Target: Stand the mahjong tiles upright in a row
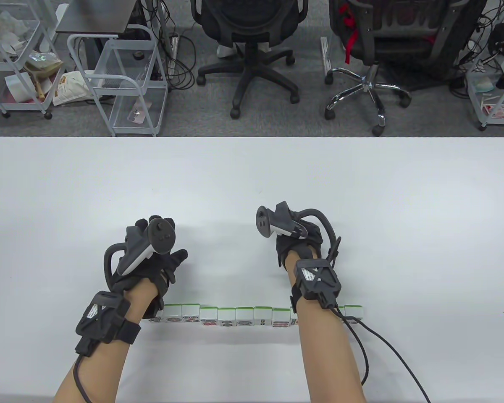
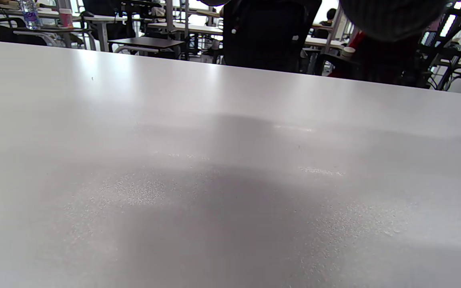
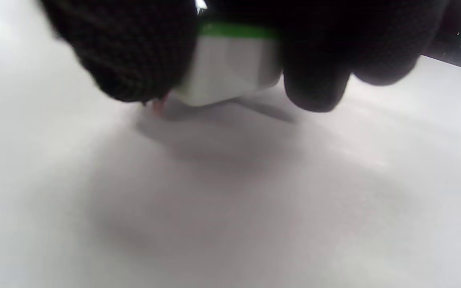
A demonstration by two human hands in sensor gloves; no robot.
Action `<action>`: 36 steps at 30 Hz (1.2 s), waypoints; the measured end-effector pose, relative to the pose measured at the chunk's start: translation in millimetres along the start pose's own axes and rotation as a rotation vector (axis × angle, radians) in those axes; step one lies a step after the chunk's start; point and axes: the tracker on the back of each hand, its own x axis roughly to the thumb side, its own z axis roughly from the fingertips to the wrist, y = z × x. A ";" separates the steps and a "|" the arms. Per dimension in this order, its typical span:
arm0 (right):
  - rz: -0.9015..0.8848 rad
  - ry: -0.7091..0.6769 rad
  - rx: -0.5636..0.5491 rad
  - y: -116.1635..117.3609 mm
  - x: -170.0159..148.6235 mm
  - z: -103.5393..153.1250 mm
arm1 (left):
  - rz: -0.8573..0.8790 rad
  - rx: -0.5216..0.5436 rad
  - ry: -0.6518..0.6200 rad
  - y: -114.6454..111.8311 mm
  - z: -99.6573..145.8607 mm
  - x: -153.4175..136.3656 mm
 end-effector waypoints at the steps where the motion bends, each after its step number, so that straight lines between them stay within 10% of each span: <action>1: -0.035 -0.005 0.004 -3.0 -7.6 4.5 | 0.000 0.000 0.001 0.0 0.4 -0.2; 7: -0.312 -0.028 -0.043 1.7 -81.0 54.6 | 0.008 0.001 0.009 0.9 1.3 -2.9; 17: -0.491 0.015 0.296 42.4 -177.8 117.7 | 0.006 -0.005 0.023 -1.3 2.0 -5.8; 26: -0.516 -0.084 0.587 73.5 -167.5 135.2 | 0.009 -0.014 0.032 -2.2 5.0 -9.3; 36: -0.645 -0.106 0.580 78.5 -173.9 133.7 | 0.039 -0.032 0.038 -1.3 7.7 -15.8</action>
